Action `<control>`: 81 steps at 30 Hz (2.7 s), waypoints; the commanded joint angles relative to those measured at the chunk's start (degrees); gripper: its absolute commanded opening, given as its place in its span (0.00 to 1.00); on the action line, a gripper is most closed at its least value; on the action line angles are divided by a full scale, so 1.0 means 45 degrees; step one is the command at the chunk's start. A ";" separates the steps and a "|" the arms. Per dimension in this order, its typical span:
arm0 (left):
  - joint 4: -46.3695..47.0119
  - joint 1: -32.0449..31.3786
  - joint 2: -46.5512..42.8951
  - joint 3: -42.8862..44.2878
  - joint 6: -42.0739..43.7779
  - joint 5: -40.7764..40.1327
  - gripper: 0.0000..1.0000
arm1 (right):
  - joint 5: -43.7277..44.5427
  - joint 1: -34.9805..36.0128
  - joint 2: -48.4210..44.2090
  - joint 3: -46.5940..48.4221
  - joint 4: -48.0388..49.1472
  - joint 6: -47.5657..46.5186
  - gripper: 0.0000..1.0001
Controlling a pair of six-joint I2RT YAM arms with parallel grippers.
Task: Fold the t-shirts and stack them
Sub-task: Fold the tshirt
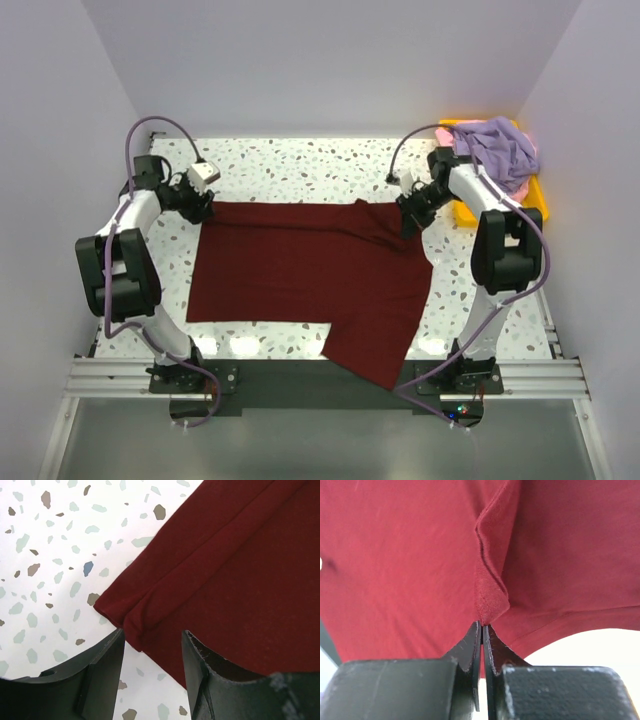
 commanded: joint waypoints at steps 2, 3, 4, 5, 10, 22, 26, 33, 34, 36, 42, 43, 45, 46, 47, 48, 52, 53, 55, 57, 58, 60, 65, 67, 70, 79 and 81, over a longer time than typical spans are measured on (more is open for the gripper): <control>0.0016 0.0047 -0.0841 -0.0291 -0.0083 0.0345 0.54 | -0.0548 0.0310 -0.0720 -0.0945 -0.2363 -0.3660 0.00; -0.0004 0.0066 -0.0881 -0.0330 -0.0063 0.0325 0.54 | -0.0470 0.0485 -0.0894 -0.1372 -0.2502 -0.4340 0.00; -0.0043 0.0047 -0.1036 -0.0427 -0.0063 0.0344 0.54 | -0.0179 0.0602 -0.1012 -0.1647 -0.2542 -0.4579 0.00; -0.0082 0.0047 -0.1115 -0.0486 -0.0043 0.0306 0.54 | 0.0017 0.0739 -0.1149 -0.1901 -0.2485 -0.4794 0.00; -0.0199 0.0047 -0.1564 -0.0877 -0.0004 0.0228 0.54 | 0.0761 0.1307 -0.1911 -0.2725 -0.2542 -0.5636 0.23; -0.0453 0.0047 -0.0960 -0.0175 -0.0473 0.0150 0.54 | -0.0645 0.1248 0.0937 0.1864 -0.0673 0.0843 0.53; -0.0590 0.0067 -0.0745 -0.0038 -0.0609 0.0169 0.54 | -0.0158 0.1675 0.1739 0.2567 0.0074 0.1941 0.52; -0.0376 0.0067 -0.0627 -0.0193 -0.0863 0.0266 0.54 | 0.1112 0.2224 0.2481 0.2646 0.1149 0.2645 0.52; -0.0337 0.0047 -0.0608 -0.0213 -0.0883 0.0305 0.54 | 0.1113 0.2244 0.2753 0.2724 0.1110 0.2684 0.52; -0.0298 0.0067 -0.0588 -0.0233 -0.0961 0.0345 0.54 | 0.1152 0.2303 0.2912 0.2861 0.1129 0.2704 0.52; -0.0180 0.0066 -0.0549 -0.0233 -0.1136 0.0461 0.54 | 0.1405 0.2459 0.3401 0.3154 0.1265 0.2859 0.52; -0.0219 0.0067 -0.0588 -0.0233 -0.1137 0.0481 0.54 | 0.1464 0.2459 0.3439 0.3174 0.1285 0.2860 0.52; -0.0200 0.0066 -0.0647 -0.0252 -0.1137 0.0540 0.54 | 0.1465 0.2498 0.3498 0.3272 0.1247 0.2840 0.52; -0.0200 0.0067 -0.0666 -0.0252 -0.1118 0.0559 0.54 | 0.1406 0.2537 0.3518 0.3310 0.1130 0.2802 0.51; -0.0200 0.0067 -0.0666 -0.0252 -0.1098 0.0540 0.54 | 0.1328 0.2595 0.3499 0.3330 0.1032 0.2763 0.50; -0.0200 0.0047 -0.0666 -0.0252 -0.1117 0.0540 0.54 | 0.1076 0.2615 0.3440 0.3311 0.0954 0.2685 0.49; -0.0180 0.0047 -0.0627 -0.0252 -0.1195 0.0540 0.54 | 0.0430 0.2790 0.3225 0.3213 0.0466 0.2509 0.46; -0.0161 0.0066 -0.0627 -0.0272 -0.1195 0.0579 0.54 | 0.0429 0.2830 0.3206 0.3213 0.0426 0.2450 0.46; -0.0122 0.0067 -0.0608 -0.0272 -0.1273 0.0598 0.54 | 0.0526 0.2830 0.3244 0.3213 0.0368 0.2430 0.46; -0.0122 0.0067 -0.0627 -0.0233 -0.1293 0.0638 0.54 | 0.0663 0.2850 0.3322 0.3233 0.0367 0.2430 0.46; -0.0141 0.0047 -0.0627 -0.0233 -0.1312 0.0638 0.54 | 0.0760 0.2850 0.3342 0.3233 0.0406 0.2450 0.46; -0.0160 0.0067 -0.0666 -0.0233 -0.1351 0.0638 0.54 | 0.0859 0.2850 0.3381 0.3252 0.0446 0.2489 0.46; -0.0239 0.0047 -0.0744 -0.0369 -0.1332 0.0696 0.54 | 0.1228 0.2928 0.3498 0.3350 0.0426 0.2625 0.46; -0.0180 0.0067 -0.0744 -0.0389 -0.1332 0.0638 0.54 | 0.1521 0.2967 0.3499 0.3253 0.0582 0.2761 0.47; -0.0180 0.0047 -0.0725 -0.0370 -0.1449 0.0696 0.54 | 0.2049 0.3025 0.3479 0.2981 0.0855 0.2898 0.45; -0.0219 0.0067 -0.0842 -0.0564 -0.1254 0.0697 0.51 | 0.0489 0.3785 0.1997 0.1986 0.0290 0.2335 0.00; -0.0278 0.0067 -0.0881 -0.0584 -0.1118 0.0657 0.51 | 0.0546 0.4233 0.1432 0.1401 0.0192 0.2061 0.00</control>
